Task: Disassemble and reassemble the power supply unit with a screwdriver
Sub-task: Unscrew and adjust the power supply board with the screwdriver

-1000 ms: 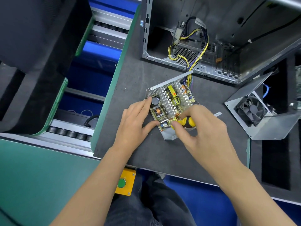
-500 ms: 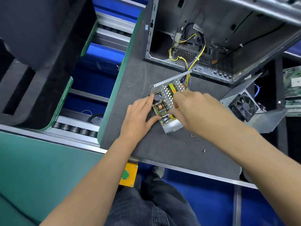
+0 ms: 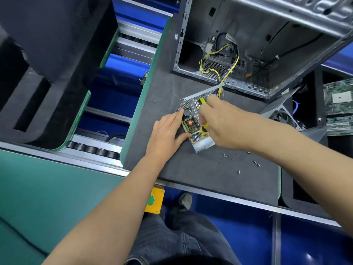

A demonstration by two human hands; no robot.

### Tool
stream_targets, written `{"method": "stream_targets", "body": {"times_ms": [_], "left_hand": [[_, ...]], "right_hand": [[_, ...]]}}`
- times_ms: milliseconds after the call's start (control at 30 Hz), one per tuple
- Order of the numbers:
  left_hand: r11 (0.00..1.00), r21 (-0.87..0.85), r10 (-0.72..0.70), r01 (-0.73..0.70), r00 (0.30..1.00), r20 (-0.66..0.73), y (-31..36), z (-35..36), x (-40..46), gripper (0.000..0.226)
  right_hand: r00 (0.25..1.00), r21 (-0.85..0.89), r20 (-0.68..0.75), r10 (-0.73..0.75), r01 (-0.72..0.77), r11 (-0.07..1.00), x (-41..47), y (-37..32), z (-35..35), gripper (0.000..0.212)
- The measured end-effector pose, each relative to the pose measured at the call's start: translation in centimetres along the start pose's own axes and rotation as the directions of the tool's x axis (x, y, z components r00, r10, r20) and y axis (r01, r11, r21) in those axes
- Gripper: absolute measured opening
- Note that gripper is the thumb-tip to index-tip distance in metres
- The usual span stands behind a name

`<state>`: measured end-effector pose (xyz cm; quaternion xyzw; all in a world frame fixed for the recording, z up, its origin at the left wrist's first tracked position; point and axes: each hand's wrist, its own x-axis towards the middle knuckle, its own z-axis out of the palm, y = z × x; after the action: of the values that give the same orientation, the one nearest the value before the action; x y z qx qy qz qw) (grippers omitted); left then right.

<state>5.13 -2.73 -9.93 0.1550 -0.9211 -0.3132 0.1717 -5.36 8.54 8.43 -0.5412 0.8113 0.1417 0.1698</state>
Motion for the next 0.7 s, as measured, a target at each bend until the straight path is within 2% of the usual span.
{"method": "stream_targets", "body": {"times_ms": [100, 167, 200, 300, 333, 433, 500, 567, 633, 700], "left_hand": [[1.0, 0.009, 0.0, 0.0, 1.0, 0.001, -0.1, 0.0, 0.0, 0.076], [1.0, 0.017, 0.001, -0.001, 1.0, 0.006, -0.1, 0.0, 0.0, 0.076], [1.0, 0.016, 0.002, -0.002, 1.0, 0.007, -0.1, 0.0, 0.0, 0.076], [1.0, 0.008, 0.0, 0.0, 1.0, 0.006, 0.0, -0.2, 0.0, 0.075], [1.0, 0.009, -0.001, 0.001, 1.0, 0.008, 0.0, -0.2, 0.1, 0.075], [1.0, 0.017, 0.001, -0.002, 1.0, 0.015, 0.0, -0.2, 0.1, 0.075], [1.0, 0.021, 0.002, -0.002, 1.0, 0.019, 0.0, -0.2, 0.0, 0.075], [1.0, 0.019, 0.008, -0.008, 1.0, 0.021, 0.0, -0.2, 0.0, 0.075], [1.0, 0.019, 0.007, -0.007, 1.0, 0.017, 0.0, -0.2, 0.0, 0.075], [1.0, 0.018, 0.003, -0.003, 1.0, 0.016, 0.0, -0.1, 0.0, 0.075]], "right_hand": [[0.998, -0.109, -0.043, 0.051, -0.056, 0.993, 0.1, -0.7, 0.2, 0.017], [0.991, -0.173, -0.035, 0.133, -0.137, 0.975, 0.1, -1.0, 0.5, 0.029], [0.989, -0.155, -0.006, 0.149, -0.148, 0.977, 0.1, -0.9, 0.5, 0.03], [0.996, 0.058, 0.035, 0.083, -0.085, 0.995, -0.2, -0.3, 0.1, 0.024], [0.997, 0.056, 0.044, 0.059, -0.061, 0.997, -0.3, -0.1, 0.1, 0.024], [0.998, -0.158, 0.0, 0.059, -0.059, 0.986, -0.1, -0.5, 0.3, 0.017], [0.992, -0.243, -0.009, 0.129, -0.128, 0.962, -0.2, -0.6, 0.3, 0.031], [0.983, -0.163, 0.033, 0.18, -0.173, 0.971, -0.6, -0.3, 0.4, 0.033], [0.99, -0.043, 0.052, 0.133, -0.131, 0.99, -0.8, 0.1, 0.4, 0.025], [0.996, 0.008, 0.048, 0.082, -0.082, 0.997, -0.9, 0.0, 0.1, 0.026]]}}
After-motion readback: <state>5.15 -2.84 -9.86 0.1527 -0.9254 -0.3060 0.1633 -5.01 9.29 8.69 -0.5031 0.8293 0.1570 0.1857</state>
